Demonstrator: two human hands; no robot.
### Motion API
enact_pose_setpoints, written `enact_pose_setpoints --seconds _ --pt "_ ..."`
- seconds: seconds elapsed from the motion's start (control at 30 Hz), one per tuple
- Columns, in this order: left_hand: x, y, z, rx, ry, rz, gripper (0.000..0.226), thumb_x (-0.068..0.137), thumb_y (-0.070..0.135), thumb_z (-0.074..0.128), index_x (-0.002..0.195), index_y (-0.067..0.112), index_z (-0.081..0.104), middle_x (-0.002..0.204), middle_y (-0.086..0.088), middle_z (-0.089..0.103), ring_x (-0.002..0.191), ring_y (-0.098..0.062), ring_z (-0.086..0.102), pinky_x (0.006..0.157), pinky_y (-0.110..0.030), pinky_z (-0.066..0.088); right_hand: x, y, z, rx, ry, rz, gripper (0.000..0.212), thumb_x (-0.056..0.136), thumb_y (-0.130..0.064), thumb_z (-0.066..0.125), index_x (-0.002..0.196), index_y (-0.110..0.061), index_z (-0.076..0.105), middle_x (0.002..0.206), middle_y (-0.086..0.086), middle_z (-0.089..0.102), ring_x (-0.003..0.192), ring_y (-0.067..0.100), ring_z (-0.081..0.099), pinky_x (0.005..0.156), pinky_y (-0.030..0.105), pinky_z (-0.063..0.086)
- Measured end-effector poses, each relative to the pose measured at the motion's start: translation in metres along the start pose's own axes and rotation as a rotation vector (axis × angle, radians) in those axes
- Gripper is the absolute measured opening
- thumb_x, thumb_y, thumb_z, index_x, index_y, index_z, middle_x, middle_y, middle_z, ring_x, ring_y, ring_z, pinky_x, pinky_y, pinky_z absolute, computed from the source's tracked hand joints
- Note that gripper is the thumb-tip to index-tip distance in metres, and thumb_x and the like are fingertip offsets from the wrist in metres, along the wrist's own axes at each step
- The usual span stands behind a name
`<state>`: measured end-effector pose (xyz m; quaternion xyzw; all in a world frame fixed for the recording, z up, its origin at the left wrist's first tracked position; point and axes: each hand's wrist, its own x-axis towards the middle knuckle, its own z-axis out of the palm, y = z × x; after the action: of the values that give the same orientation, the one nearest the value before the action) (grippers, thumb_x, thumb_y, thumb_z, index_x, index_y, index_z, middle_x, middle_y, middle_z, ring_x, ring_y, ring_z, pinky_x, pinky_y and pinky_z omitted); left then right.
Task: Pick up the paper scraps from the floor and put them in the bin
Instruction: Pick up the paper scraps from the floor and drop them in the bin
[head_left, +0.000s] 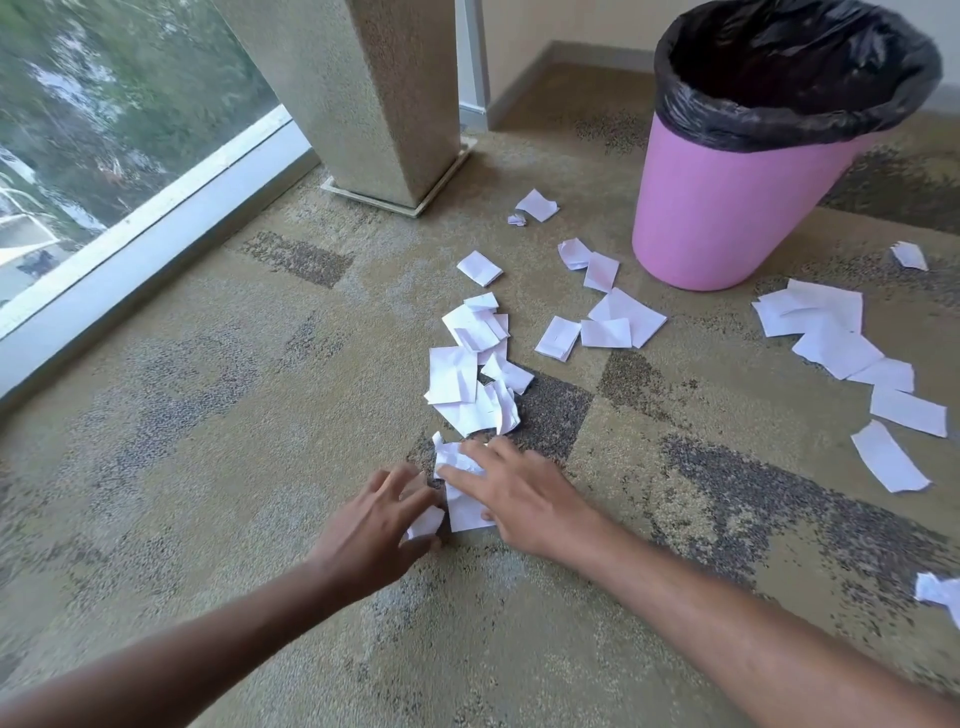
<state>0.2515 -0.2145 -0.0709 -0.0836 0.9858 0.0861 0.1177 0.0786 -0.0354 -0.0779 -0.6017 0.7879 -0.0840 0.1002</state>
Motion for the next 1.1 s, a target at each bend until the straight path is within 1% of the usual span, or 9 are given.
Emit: enact_pose_setpoints --seconds 0.17,0.3,0.47,0.57,0.67,0.77,0.9,1.0,1.1 --pt "0.002 -0.008 -0.004 -0.122 0.059 0.038 0.030 0.094 0.046 0.072 0.120 0.045 0.059 0.139 0.009 0.052 0.122 -0.011 0.053 0.082 -0.031 0.058 -0.001 -0.002 0.001 -0.002 0.007 0.009 0.049 0.090 -0.011 0.080 0.136 -0.021 0.064 0.127 0.005 0.063 0.115 0.023 0.055 0.087 0.041 0.060" --pt "0.009 -0.013 -0.010 -0.148 0.094 0.039 0.018 0.095 0.039 0.073 0.106 0.038 0.059 0.121 0.011 0.061 0.096 -0.004 0.053 0.065 -0.020 0.047 -0.005 0.002 -0.002 0.104 0.006 0.063 0.020 0.093 -0.012 0.079 0.111 -0.014 0.071 0.103 -0.002 0.062 0.100 0.017 0.056 0.078 0.032 0.060" --pt "0.019 -0.018 -0.014 -0.123 0.064 0.026 0.015 0.096 0.033 0.073 0.100 0.034 0.059 0.116 0.010 0.066 0.083 -0.008 0.065 0.060 -0.032 0.060 -0.015 0.017 -0.012 0.209 0.032 0.103 0.016 0.098 -0.021 0.075 0.113 -0.016 0.071 0.107 -0.005 0.060 0.100 0.013 0.055 0.079 0.028 0.057" --pt "0.027 -0.013 -0.029 -0.215 0.060 -0.049 0.012 0.097 0.039 0.073 0.098 0.034 0.062 0.113 0.013 0.066 0.081 -0.005 0.066 0.061 -0.022 0.057 -0.020 0.029 -0.019 0.262 0.079 0.150 0.024 0.097 -0.022 0.076 0.121 -0.022 0.072 0.108 -0.008 0.060 0.098 0.010 0.055 0.076 0.026 0.058" --pt "0.040 -0.005 -0.054 -0.541 0.095 -0.177 0.013 0.095 0.042 0.075 0.094 0.034 0.064 0.102 0.009 0.068 0.077 -0.010 0.068 0.061 -0.022 0.056 -0.022 0.044 -0.036 0.354 0.133 0.240 0.031 0.098 -0.021 0.075 0.128 -0.022 0.071 0.112 -0.008 0.062 0.098 0.010 0.058 0.075 0.021 0.051" --pt "0.062 0.009 -0.086 -1.073 0.079 -0.335 0.016 0.097 0.028 0.077 0.103 0.017 0.067 0.100 -0.013 0.076 0.079 -0.027 0.073 0.073 -0.042 0.066 -0.019 0.062 -0.062 0.474 0.216 0.364 0.029 0.095 -0.026 0.079 0.123 -0.022 0.072 0.111 -0.008 0.063 0.096 0.010 0.061 0.083 0.031 0.058" --pt "0.105 0.031 -0.125 -1.435 0.067 -0.328 0.024 0.102 0.019 0.070 0.117 0.003 0.063 0.110 -0.019 0.074 0.094 -0.030 0.073 0.084 -0.054 0.066 -0.013 0.081 -0.111 0.793 0.438 0.520 0.017 0.089 -0.025 0.085 0.085 -0.029 0.069 0.080 -0.010 0.065 0.068 0.002 0.058 0.064 0.024 0.049" --pt "0.141 0.056 -0.153 -1.619 0.080 -0.278 0.025 0.106 0.018 0.064 0.125 0.003 0.062 0.109 -0.019 0.074 0.101 -0.032 0.075 0.085 -0.057 0.065 -0.005 0.090 -0.154 1.038 0.602 0.581 0.017 0.088 -0.023 0.084 0.104 -0.024 0.079 0.093 -0.007 0.082 0.086 0.017 0.078 0.071 0.039 0.062" --pt "0.180 0.086 -0.185 -1.714 0.086 -0.227 0.045 0.108 0.027 0.061 0.138 -0.007 0.056 0.117 -0.025 0.073 0.104 -0.037 0.075 0.089 -0.059 0.063 0.006 0.106 -0.194 1.124 0.726 0.607 0.020 0.089 -0.021 0.084 0.108 -0.022 0.079 0.097 -0.004 0.083 0.088 0.016 0.080 0.067 0.035 0.062"
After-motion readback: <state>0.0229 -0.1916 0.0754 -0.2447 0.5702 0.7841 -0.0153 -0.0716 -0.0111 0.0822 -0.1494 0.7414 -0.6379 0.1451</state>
